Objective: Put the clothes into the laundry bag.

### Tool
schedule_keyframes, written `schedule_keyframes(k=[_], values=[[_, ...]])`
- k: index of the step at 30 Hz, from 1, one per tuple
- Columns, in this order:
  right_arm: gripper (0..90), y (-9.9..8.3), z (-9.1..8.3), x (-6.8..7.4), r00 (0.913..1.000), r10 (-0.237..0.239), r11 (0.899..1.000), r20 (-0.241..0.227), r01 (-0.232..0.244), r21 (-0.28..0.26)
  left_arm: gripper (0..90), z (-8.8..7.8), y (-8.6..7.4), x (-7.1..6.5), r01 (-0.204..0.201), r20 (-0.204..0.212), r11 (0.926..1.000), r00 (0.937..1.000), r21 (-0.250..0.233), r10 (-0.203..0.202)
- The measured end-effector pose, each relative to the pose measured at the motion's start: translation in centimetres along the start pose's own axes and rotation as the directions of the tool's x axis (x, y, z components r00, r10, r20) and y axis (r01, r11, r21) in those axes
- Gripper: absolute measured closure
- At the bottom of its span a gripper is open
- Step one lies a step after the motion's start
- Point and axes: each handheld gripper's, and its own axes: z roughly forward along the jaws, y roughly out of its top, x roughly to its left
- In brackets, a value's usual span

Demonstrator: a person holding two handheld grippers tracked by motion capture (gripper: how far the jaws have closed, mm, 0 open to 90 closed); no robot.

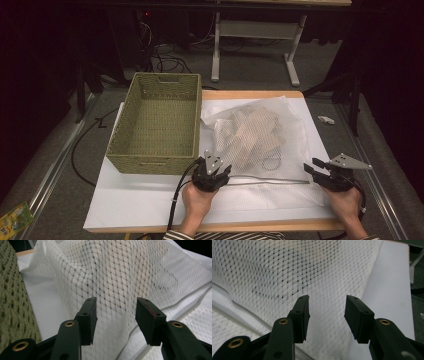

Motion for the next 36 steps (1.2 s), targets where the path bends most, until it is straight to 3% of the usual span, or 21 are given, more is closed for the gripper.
schedule_keyframes(k=[7, 16, 23, 36], values=[[49.9, 0.5, 0.9, -0.4, 0.9989, 0.046, 0.999, 0.002, -0.046, -0.008, 50.7, 1.0, 0.2, 0.3, 0.04, 0.007, 0.9992, 0.9992, -0.008, -0.04], [49.0, 0.6, 2.3, -0.6, 0.9976, 0.07, 0.998, 0.002, -0.07, 0.009, 49.1, 2.0, 0.1, 0.3, 0.044, -0.013, 0.9989, 0.9989, -0.018, -0.044], [49.1, 0.4, 3.0, -0.3, 0.9989, 0.045, 0.999, 0.011, -0.045, 0.0, 47.5, 2.8, 0.0, 0.2, 0.041, -0.014, 0.999, 0.999, -0.019, -0.042], [42.6, 0.2, 4.0, -0.2, 0.996, 0.089, 0.996, -0.01, -0.089, 0.009, 46.2, 3.5, -0.2, 0.3, 0.054, -0.014, 0.9985, 0.9984, -0.013, -0.054]])
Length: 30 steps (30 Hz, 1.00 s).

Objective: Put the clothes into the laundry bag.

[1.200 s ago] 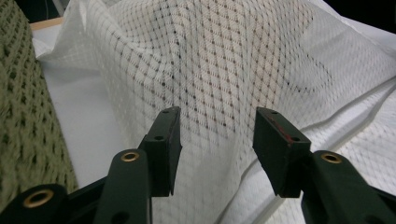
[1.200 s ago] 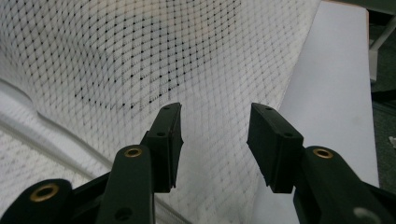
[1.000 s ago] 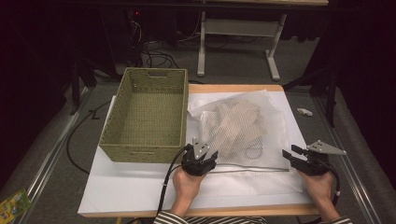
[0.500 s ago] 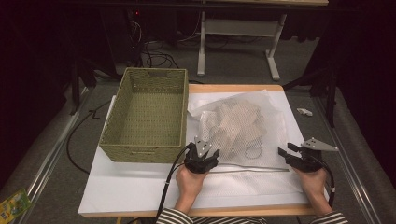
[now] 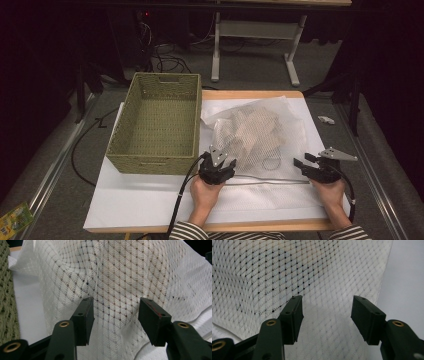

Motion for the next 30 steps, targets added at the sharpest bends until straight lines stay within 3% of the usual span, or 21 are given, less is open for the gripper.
schedule_keyframes(k=[8, 17, 30], values=[[39.3, -0.1, 0.4, -0.1, 0.9998, 0.002, 1.0, 0.022, -0.002, 0.002, 44.8, 0.7, -0.9, 0.4, 0.03, 0.002, 0.9995, 0.9995, -0.008, -0.03], [38.6, -0.3, 0.4, 0.1, 0.9991, 0.005, 1.0, 0.042, -0.005, -0.003, 43.6, 1.2, -1.1, 0.5, 0.014, -0.011, 0.9998, 0.9998, 0.01, -0.014], [37.6, -0.6, 0.2, 0.9, 0.9962, -0.047, 0.999, 0.073, 0.049, -0.019, 39.5, 1.5, -1.4, 0.5, -0.006, -0.019, 0.9995, 0.9998, 0.032, 0.006]])
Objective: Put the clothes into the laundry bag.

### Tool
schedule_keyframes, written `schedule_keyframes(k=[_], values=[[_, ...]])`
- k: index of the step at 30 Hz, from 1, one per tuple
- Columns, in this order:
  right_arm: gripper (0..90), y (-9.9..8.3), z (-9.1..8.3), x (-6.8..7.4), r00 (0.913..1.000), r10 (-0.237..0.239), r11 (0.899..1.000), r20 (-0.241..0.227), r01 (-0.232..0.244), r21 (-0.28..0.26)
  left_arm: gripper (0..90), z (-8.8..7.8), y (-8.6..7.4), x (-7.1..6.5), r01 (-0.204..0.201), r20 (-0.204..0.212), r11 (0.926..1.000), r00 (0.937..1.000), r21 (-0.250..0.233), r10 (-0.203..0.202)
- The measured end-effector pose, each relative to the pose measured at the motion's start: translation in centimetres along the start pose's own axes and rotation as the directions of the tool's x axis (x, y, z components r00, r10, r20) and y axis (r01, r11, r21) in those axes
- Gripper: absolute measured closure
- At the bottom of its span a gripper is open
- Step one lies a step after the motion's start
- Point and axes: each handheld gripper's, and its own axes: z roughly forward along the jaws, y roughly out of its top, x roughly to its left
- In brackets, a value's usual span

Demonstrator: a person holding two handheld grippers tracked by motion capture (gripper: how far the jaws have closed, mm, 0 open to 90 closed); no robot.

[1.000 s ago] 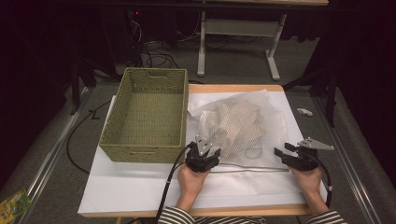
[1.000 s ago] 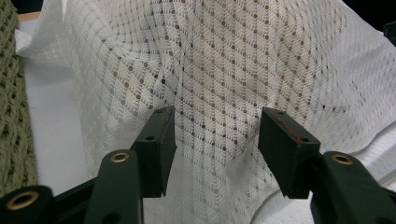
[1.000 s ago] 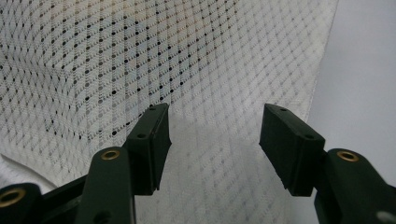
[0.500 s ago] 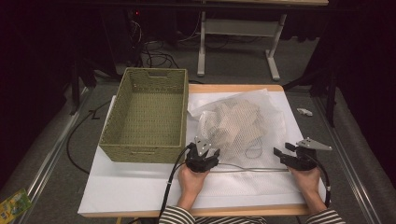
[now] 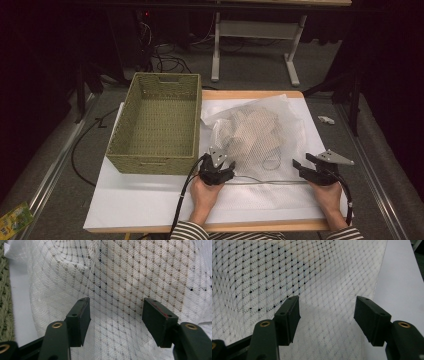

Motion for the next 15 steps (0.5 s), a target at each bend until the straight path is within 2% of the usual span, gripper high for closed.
schedule_keyframes(k=[4, 7, 15], values=[[37.3, -0.03, 0.02, 0.26, 0.9994, -0.028, 1.0, 0.022, 0.028, -0.002, 38.7, 0.02, -0.02, -0.02, -0.001, 0.008, 1.0, 1.0, 0.008, 0.001], [37.1, -0.09, -0.05, 0.36, 0.9991, -0.031, 1.0, 0.027, 0.031, -0.004, 38.5, 0.04, -0.04, 0.04, 0.006, 0.019, 0.9999, 0.9998, 0.012, -0.006], [36.7, -0.1, -0.02, 0.42, 0.999, -0.035, 0.999, 0.027, 0.035, -0.007, 38.1, 0.04, -0.04, -0.01, 0.0, 0.018, 0.9999, 0.9998, 0.016, -0.001]])
